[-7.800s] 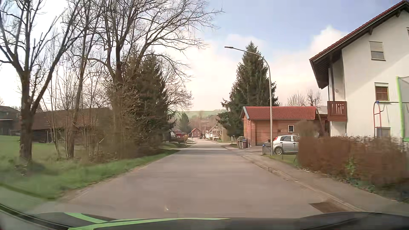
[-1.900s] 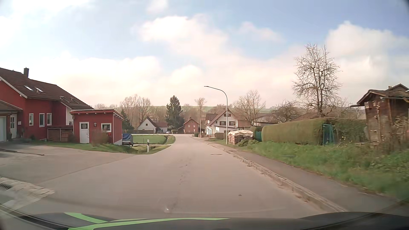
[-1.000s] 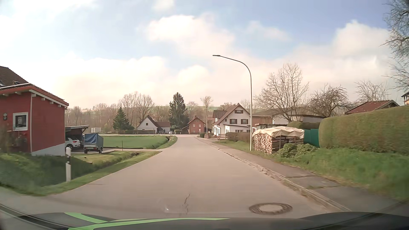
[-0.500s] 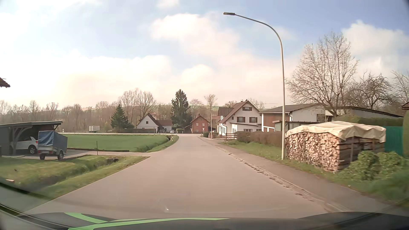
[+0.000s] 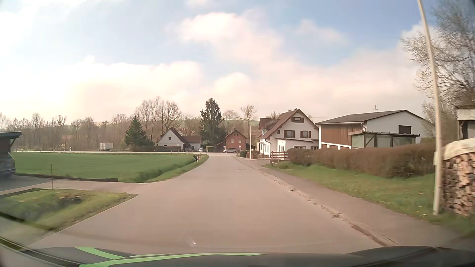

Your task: Follow the waypoints while adhering to traffic rules and regulations

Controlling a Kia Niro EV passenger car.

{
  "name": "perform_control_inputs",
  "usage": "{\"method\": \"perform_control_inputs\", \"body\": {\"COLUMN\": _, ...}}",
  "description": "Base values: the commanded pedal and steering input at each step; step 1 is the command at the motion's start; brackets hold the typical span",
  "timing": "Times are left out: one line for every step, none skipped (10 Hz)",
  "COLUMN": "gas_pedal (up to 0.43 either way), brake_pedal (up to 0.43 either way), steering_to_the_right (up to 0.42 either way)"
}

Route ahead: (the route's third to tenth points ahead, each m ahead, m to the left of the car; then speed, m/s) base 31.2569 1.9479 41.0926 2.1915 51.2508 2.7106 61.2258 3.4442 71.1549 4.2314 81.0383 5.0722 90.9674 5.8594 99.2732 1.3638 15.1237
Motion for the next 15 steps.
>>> {"method": "perform_control_inputs", "body": {"gas_pedal": 0.000, "brake_pedal": 0.189, "steering_to_the_right": -0.006}}
{"method": "perform_control_inputs", "body": {"gas_pedal": 0.000, "brake_pedal": 0.195, "steering_to_the_right": -0.006}}
{"method": "perform_control_inputs", "body": {"gas_pedal": 0.000, "brake_pedal": 0.201, "steering_to_the_right": -0.005}}
{"method": "perform_control_inputs", "body": {"gas_pedal": 0.000, "brake_pedal": 0.207, "steering_to_the_right": -0.006}}
{"method": "perform_control_inputs", "body": {"gas_pedal": 0.000, "brake_pedal": 0.207, "steering_to_the_right": -0.006}}
{"method": "perform_control_inputs", "body": {"gas_pedal": 0.000, "brake_pedal": 0.207, "steering_to_the_right": -0.006}}
{"method": "perform_control_inputs", "body": {"gas_pedal": 0.000, "brake_pedal": 0.207, "steering_to_the_right": -0.006}}
{"method": "perform_control_inputs", "body": {"gas_pedal": 0.000, "brake_pedal": 0.213, "steering_to_the_right": -0.006}}
{"method": "perform_control_inputs", "body": {"gas_pedal": 0.000, "brake_pedal": 0.213, "steering_to_the_right": -0.006}}
{"method": "perform_control_inputs", "body": {"gas_pedal": 0.000, "brake_pedal": 0.213, "steering_to_the_right": -0.006}}
{"method": "perform_control_inputs", "body": {"gas_pedal": 0.000, "brake_pedal": 0.213, "steering_to_the_right": -0.006}}
{"method": "perform_control_inputs", "body": {"gas_pedal": 0.000, "brake_pedal": 0.213, "steering_to_the_right": -0.006}}
{"method": "perform_control_inputs", "body": {"gas_pedal": 0.000, "brake_pedal": 0.213, "steering_to_the_right": -0.006}}
{"method": "perform_control_inputs", "body": {"gas_pedal": 0.000, "brake_pedal": 0.213, "steering_to_the_right": -0.006}}
{"method": "perform_control_inputs", "body": {"gas_pedal": 0.000, "brake_pedal": 0.213, "steering_to_the_right": -0.006}}
